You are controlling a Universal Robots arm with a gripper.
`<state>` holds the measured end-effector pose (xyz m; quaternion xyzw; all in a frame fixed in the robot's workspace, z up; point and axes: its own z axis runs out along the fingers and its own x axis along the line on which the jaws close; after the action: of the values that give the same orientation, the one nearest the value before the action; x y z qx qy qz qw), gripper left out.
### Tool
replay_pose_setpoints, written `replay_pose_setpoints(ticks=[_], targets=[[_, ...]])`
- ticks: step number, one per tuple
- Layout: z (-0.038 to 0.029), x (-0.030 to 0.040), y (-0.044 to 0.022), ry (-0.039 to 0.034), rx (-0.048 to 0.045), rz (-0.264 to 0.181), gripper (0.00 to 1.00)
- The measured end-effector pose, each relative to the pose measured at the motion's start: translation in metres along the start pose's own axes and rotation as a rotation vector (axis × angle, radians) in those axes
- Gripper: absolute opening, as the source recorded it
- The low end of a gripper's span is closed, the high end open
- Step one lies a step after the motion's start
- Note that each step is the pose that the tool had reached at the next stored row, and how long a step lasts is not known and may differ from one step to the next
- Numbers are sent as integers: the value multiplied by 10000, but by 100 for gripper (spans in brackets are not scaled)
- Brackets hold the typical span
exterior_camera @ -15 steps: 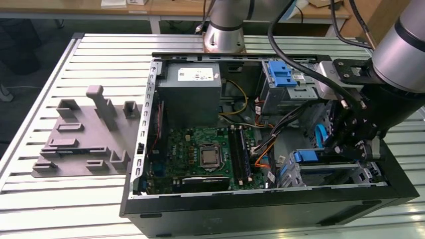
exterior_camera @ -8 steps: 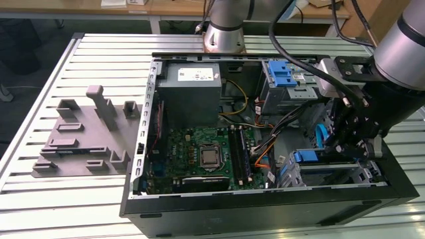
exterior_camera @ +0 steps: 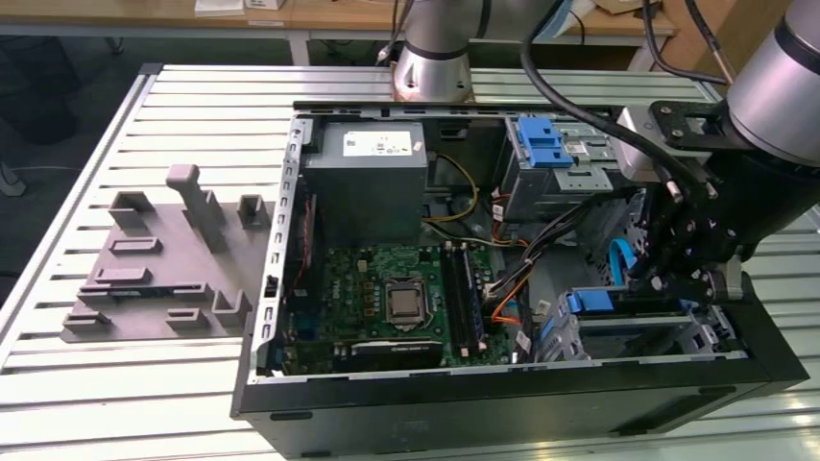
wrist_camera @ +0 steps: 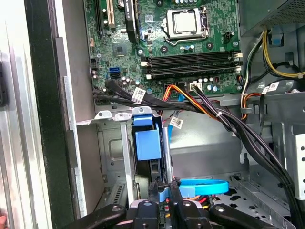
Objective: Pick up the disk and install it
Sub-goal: 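Insert the second disk wire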
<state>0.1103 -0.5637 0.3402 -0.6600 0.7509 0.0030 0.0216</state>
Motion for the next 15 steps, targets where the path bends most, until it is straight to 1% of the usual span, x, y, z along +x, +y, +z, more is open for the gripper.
replay_pose_setpoints(ticks=[3, 11, 15], targets=[[5, 0, 0, 5, 0, 0, 23], [59, 7, 1, 7, 2, 30, 23], [74, 6, -5, 8, 3, 80, 23]])
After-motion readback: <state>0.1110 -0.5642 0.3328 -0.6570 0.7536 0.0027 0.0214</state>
